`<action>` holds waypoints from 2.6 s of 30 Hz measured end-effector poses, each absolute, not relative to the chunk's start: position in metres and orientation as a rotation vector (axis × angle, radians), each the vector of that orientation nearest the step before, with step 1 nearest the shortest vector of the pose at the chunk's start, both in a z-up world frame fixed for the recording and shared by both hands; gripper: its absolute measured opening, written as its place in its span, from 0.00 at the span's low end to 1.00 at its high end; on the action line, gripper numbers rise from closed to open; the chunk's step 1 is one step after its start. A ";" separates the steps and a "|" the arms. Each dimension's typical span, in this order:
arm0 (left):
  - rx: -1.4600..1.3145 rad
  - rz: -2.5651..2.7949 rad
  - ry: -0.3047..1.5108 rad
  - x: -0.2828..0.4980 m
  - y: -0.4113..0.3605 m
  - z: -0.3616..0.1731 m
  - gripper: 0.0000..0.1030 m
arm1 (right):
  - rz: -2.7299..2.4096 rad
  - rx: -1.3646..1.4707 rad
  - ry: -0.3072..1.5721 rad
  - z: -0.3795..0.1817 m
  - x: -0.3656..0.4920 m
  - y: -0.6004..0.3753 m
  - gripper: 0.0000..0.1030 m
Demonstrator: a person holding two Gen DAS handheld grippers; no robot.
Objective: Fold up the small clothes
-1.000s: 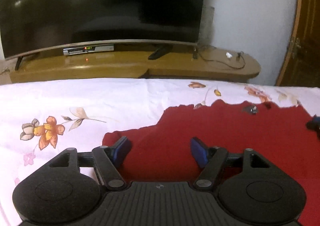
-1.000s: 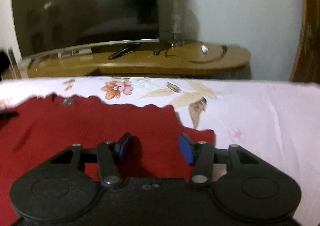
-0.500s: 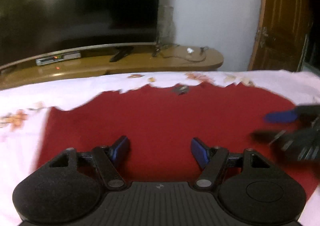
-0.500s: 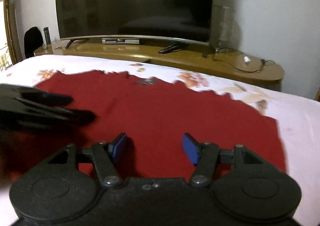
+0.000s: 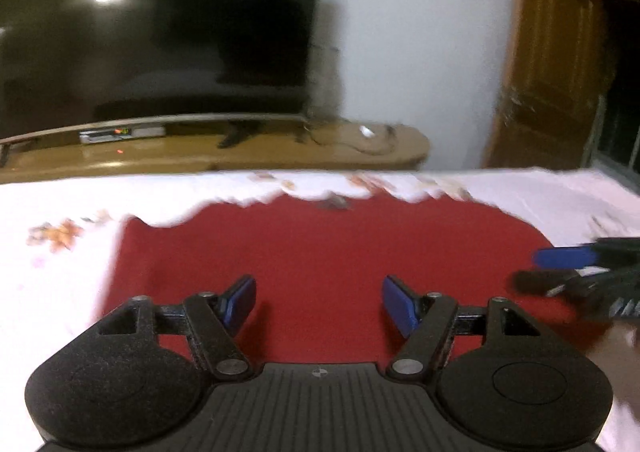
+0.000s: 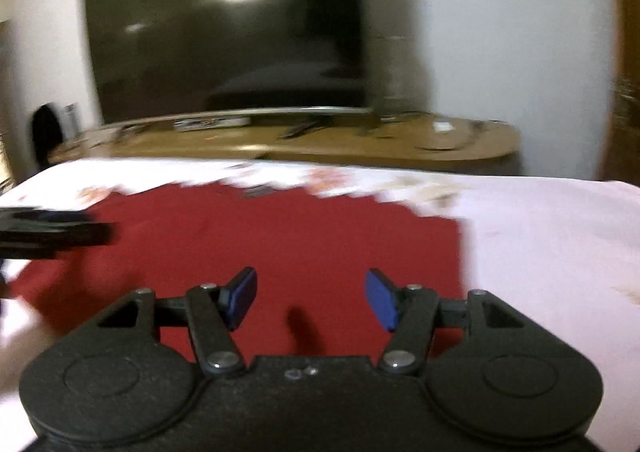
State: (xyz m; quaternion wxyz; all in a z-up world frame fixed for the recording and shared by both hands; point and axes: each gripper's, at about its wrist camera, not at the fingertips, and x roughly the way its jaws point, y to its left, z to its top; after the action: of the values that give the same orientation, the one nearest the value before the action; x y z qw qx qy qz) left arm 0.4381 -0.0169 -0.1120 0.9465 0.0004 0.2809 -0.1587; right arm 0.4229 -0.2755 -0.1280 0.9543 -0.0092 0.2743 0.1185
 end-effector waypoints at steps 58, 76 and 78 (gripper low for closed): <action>-0.837 -0.124 0.641 0.386 0.137 -0.178 0.70 | 0.162 0.042 0.614 -0.136 0.340 -0.261 0.59; -0.931 -0.128 0.593 0.421 0.124 -0.202 0.08 | 0.248 0.059 0.616 -0.141 0.466 -0.213 0.11; -0.916 -0.132 0.607 0.427 0.121 -0.201 0.09 | 0.256 0.027 0.665 -0.155 0.475 -0.206 0.10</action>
State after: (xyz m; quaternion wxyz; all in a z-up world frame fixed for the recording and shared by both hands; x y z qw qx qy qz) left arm 0.4273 0.1210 -0.2006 0.8508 -0.4350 0.2881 -0.0625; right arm 0.4751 -0.2062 -0.1551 0.9371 0.0132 0.3256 0.1251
